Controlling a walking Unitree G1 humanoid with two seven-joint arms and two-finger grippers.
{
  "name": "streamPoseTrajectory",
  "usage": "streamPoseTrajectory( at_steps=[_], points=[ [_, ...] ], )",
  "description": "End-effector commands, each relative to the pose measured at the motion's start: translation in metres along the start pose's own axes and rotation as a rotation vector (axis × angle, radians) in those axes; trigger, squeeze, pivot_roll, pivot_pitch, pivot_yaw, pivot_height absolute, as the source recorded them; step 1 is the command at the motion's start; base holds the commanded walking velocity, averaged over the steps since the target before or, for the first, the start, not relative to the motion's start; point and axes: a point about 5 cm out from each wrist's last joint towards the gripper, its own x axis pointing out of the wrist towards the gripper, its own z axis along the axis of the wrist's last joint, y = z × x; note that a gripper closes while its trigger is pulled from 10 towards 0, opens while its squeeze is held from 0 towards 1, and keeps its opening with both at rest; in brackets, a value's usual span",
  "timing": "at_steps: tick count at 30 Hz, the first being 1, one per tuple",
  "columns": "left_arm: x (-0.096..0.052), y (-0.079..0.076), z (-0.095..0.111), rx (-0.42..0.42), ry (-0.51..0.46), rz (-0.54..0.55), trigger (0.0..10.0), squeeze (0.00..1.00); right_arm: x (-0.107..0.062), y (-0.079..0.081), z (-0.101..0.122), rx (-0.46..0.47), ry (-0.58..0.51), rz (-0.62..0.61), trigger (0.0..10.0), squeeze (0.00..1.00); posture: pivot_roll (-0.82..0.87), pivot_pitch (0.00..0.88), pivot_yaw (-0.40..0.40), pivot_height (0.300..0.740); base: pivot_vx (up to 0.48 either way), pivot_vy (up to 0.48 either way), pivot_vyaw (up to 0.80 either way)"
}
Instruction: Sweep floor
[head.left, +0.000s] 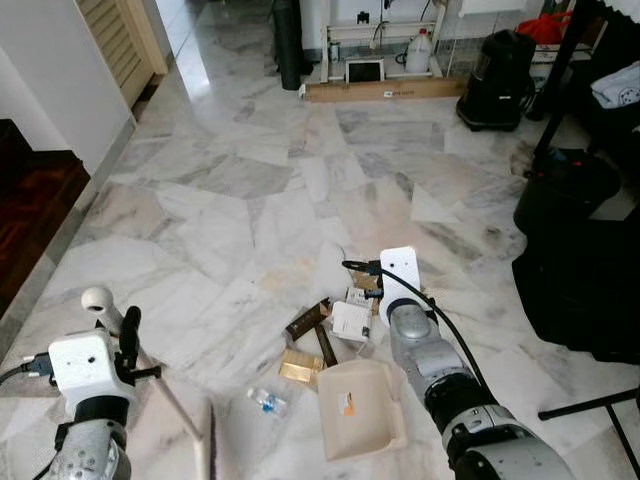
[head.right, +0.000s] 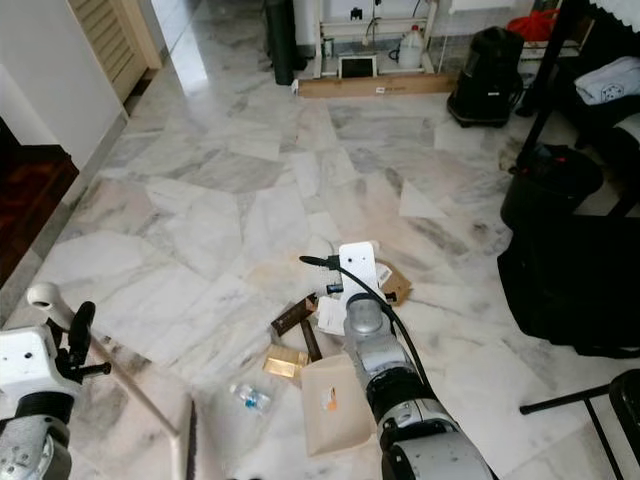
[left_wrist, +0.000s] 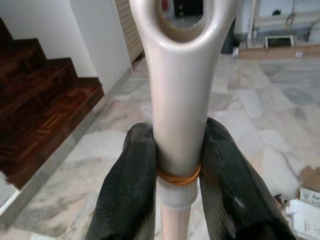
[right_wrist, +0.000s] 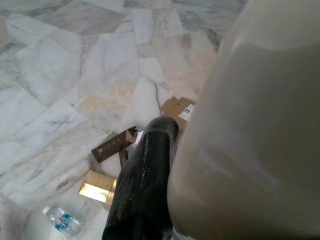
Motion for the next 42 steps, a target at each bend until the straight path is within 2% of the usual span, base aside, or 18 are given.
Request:
streamPoseTrajectory(
  at_steps=[1, 5, 12, 17, 20, 36, 40, 42],
  points=[
    [0.003, 0.007, 0.001, 0.018, -0.019, 0.009, 10.0, 0.00, -0.003, 0.014, -0.013, 0.019, 0.064, 0.064, 10.0, 0.00, -0.01, 0.173, 0.093, 0.740, 0.000, 0.000, 0.00],
    [0.013, 0.010, -0.005, -0.002, -0.026, 0.021, 10.0, 0.00, -0.003, 0.016, -0.011, 0.054, 0.057, 0.071, 10.0, 0.00, -0.01, 0.174, 0.093, 0.740, 0.000, 0.000, 0.00],
    [0.024, 0.012, -0.005, -0.052, -0.049, 0.032, 10.0, 0.00, -0.003, 0.015, -0.010, 0.046, 0.060, 0.074, 10.0, 0.00, -0.03, 0.181, 0.094, 0.740, 0.000, 0.000, 0.00],
    [0.031, 0.011, -0.007, -0.098, -0.051, -0.006, 10.0, 0.00, -0.003, 0.014, -0.015, 0.032, 0.080, 0.082, 10.0, 0.00, -0.04, 0.180, 0.095, 0.740, 0.000, 0.000, 0.00],
    [0.034, 0.009, -0.010, -0.123, -0.028, -0.069, 10.0, 0.00, -0.003, 0.014, -0.015, 0.035, 0.079, 0.084, 10.0, 0.00, -0.05, 0.180, 0.097, 0.740, 0.000, 0.000, 0.00],
    [0.029, 0.002, -0.032, -0.148, 0.112, -0.243, 10.0, 0.00, -0.004, 0.014, -0.016, 0.032, 0.082, 0.090, 10.0, 0.00, -0.06, 0.175, 0.101, 0.740, 0.000, 0.000, 0.00],
    [0.027, 0.004, -0.034, -0.179, 0.119, -0.241, 10.0, 0.00, -0.004, 0.015, -0.016, 0.033, 0.082, 0.093, 10.0, 0.00, -0.06, 0.178, 0.104, 0.740, 0.000, 0.000, 0.00],
    [0.027, 0.005, -0.033, -0.224, 0.119, -0.241, 10.0, 0.00, -0.004, 0.015, -0.016, 0.032, 0.081, 0.093, 10.0, 0.00, -0.06, 0.179, 0.104, 0.740, 0.000, 0.000, 0.00]
  ],
)
